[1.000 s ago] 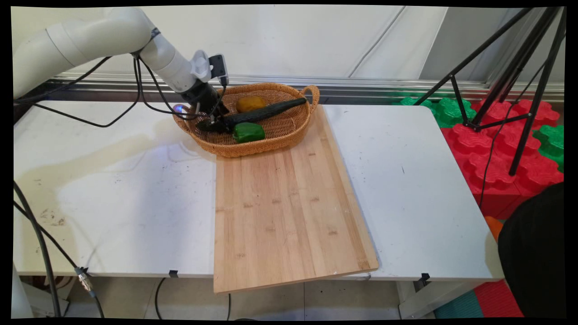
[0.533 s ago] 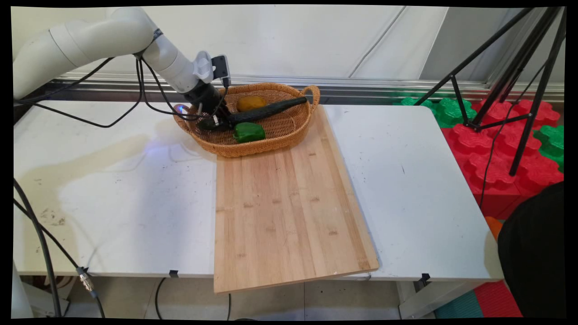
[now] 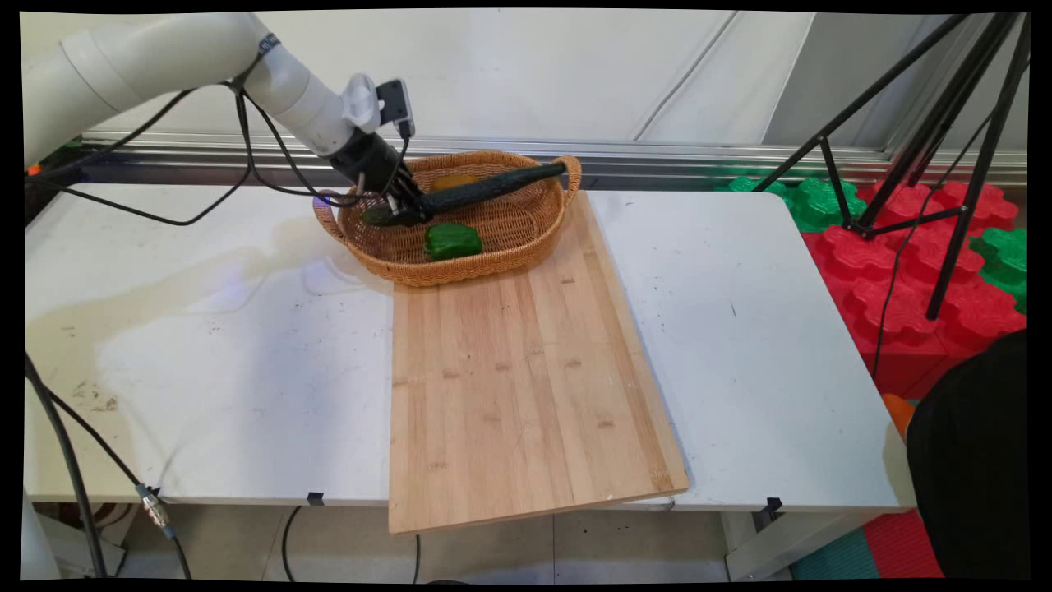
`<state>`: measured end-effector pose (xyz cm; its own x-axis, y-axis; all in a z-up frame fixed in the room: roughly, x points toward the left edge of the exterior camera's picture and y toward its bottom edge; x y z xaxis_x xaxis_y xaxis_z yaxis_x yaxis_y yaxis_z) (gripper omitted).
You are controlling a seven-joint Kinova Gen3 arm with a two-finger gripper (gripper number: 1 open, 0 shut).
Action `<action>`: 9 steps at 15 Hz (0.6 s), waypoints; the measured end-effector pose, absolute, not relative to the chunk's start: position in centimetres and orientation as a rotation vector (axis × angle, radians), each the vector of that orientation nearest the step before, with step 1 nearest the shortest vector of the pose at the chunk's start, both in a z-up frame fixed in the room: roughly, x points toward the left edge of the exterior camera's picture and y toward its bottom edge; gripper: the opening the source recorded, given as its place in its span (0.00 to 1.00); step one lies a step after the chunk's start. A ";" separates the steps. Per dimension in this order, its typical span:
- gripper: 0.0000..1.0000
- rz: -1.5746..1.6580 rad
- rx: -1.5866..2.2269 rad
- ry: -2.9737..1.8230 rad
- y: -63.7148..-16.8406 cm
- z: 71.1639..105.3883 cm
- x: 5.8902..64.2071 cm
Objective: Place the picked object on the cutting board
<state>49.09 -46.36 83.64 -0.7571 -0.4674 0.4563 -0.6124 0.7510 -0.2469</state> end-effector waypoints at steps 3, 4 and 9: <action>0.00 0.555 0.837 -2.540 -45.5 85.4 49.4; 0.00 0.555 0.839 -2.525 -45.2 86.1 49.4; 0.00 0.544 0.844 -2.453 -43.6 89.0 49.9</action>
<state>49.89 -43.62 89.01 -0.6909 -0.4575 0.5597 -0.6512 0.7300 -0.2072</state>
